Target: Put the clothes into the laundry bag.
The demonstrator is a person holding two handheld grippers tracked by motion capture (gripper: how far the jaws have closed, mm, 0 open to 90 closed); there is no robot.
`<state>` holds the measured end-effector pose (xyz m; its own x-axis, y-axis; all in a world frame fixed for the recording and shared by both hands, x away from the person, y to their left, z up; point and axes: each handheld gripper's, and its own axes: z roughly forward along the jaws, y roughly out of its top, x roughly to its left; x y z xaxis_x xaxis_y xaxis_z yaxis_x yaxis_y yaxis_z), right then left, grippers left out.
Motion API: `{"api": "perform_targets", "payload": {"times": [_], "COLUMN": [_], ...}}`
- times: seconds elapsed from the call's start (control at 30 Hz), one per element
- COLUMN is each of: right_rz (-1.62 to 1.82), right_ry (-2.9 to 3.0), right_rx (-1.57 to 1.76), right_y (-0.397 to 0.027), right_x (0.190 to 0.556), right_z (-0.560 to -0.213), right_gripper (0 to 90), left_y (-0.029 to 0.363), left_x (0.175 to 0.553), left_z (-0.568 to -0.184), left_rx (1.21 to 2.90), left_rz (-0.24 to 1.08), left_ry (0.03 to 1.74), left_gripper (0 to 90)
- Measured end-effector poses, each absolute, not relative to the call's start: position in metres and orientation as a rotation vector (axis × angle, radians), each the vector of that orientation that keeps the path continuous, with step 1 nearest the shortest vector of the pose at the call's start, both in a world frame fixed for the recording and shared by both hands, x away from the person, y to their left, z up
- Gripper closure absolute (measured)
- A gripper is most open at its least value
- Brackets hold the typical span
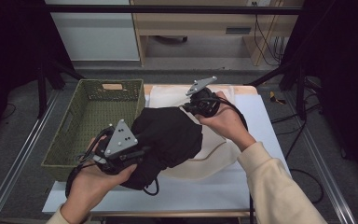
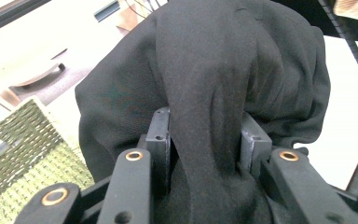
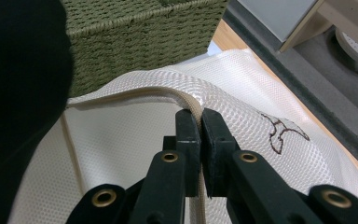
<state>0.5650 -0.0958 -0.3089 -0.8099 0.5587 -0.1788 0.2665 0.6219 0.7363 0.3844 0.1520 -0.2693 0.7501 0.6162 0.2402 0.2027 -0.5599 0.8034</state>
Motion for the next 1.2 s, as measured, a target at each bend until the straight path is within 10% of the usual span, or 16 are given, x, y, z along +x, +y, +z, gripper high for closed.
{"api": "perform_targets", "payload": {"times": [1.2], "right_rz": [0.995], "right_ry": [2.455], "right_rx": [0.64], "right_y": [-0.094], "right_x": [0.567], "right_z": [-0.301], "right_gripper": [86.8], "left_y": [0.084], "left_x": [0.421], "left_z": [-0.311], "left_rx": [2.243], "left_rz": [0.563], "left_ry": [0.606], "left_gripper": [63.6]}}
